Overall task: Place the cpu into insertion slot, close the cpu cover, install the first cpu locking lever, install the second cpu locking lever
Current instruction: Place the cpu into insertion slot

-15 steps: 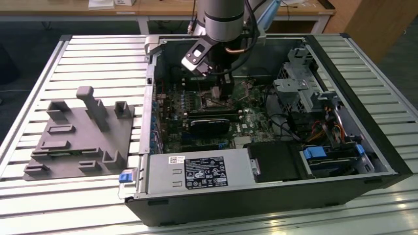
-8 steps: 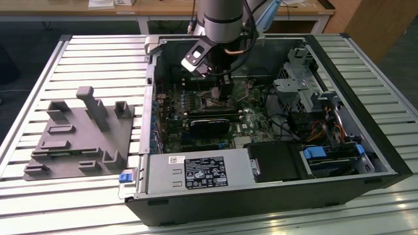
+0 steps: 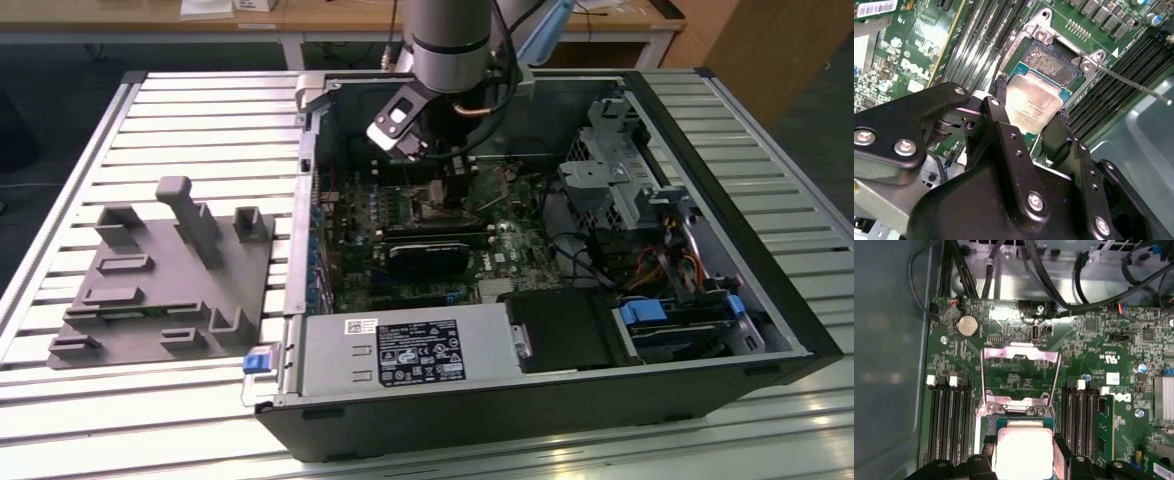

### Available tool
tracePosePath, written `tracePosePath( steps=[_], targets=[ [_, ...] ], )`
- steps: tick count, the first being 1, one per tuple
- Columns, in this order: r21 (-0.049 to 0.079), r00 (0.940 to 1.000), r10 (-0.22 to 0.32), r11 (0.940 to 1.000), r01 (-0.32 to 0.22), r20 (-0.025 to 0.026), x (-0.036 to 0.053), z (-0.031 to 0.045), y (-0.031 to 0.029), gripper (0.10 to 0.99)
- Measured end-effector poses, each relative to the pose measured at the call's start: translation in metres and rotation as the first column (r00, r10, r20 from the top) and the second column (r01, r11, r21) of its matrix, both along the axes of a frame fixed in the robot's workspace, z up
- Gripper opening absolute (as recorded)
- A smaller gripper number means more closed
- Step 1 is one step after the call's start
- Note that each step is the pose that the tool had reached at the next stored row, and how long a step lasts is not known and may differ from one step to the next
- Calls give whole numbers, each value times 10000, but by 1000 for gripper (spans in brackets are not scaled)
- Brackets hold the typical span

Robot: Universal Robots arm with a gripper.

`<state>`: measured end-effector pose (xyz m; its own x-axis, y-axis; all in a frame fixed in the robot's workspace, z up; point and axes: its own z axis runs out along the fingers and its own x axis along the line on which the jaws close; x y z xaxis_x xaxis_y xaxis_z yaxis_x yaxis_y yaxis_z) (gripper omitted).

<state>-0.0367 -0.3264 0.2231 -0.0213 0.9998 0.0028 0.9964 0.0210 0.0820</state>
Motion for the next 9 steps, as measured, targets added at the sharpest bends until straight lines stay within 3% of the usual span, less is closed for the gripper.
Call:
tracePosePath(
  steps=[9],
  targets=[
    [0, 10000, -30, 10000, 30, -38, -40, -138, 18, 533]
  ],
)
